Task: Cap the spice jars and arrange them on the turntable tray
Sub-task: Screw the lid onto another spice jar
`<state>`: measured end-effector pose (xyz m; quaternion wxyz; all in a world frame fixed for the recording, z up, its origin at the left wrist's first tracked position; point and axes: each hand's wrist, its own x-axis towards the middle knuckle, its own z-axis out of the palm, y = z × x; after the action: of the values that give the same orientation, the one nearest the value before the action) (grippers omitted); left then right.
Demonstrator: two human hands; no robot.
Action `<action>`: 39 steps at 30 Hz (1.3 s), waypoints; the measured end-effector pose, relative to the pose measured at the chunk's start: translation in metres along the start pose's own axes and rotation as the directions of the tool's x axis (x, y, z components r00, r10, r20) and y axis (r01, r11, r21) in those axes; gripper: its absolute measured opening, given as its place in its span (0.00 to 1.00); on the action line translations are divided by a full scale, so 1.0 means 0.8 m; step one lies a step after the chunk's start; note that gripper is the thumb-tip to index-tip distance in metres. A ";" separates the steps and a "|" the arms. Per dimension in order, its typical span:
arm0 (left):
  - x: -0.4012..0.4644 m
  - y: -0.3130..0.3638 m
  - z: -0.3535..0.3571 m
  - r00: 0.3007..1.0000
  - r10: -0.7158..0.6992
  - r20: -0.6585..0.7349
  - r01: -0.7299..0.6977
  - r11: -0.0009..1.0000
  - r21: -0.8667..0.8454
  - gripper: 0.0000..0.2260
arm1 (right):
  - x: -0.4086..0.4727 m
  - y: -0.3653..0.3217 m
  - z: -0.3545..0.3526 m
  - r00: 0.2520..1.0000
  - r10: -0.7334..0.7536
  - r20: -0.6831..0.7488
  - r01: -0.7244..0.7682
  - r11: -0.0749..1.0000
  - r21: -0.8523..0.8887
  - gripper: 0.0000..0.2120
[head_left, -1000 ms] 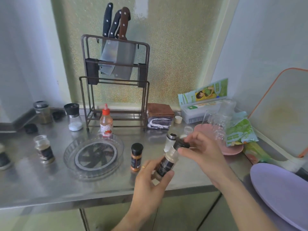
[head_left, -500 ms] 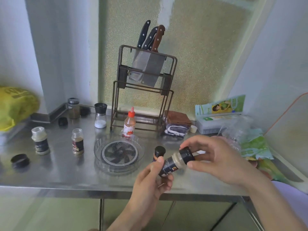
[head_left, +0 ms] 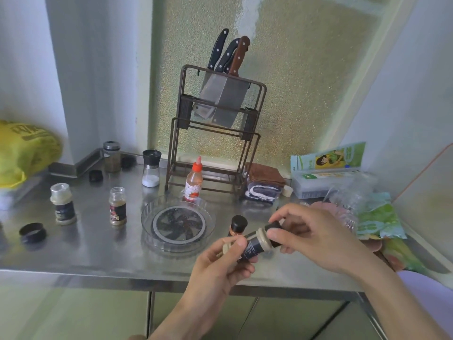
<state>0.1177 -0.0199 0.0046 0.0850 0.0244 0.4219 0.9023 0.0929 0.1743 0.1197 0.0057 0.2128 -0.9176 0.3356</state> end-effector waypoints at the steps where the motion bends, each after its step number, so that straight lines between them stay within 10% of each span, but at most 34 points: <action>1: 0.000 -0.001 -0.001 1.000 0.002 -0.006 -0.002 1.000 0.006 0.17 | -0.001 0.000 -0.001 1.000 0.005 0.024 -0.005 1.000 -0.013 0.16; 18: 0.003 -0.010 0.001 0.999 -0.027 -0.027 0.027 1.000 0.001 0.17 | -0.004 0.008 -0.008 0.982 0.096 0.164 -0.095 0.995 -0.015 0.22; 39: 0.006 -0.040 0.002 0.997 -0.074 0.001 0.073 0.984 -0.163 0.17 | -0.005 0.028 0.019 0.990 0.086 -0.111 -0.062 0.976 0.207 0.13</action>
<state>0.1172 0.0024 -0.0190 0.1188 -0.0008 0.3474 0.9301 0.0895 0.1815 0.0935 0.0261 0.1576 -0.8838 0.4398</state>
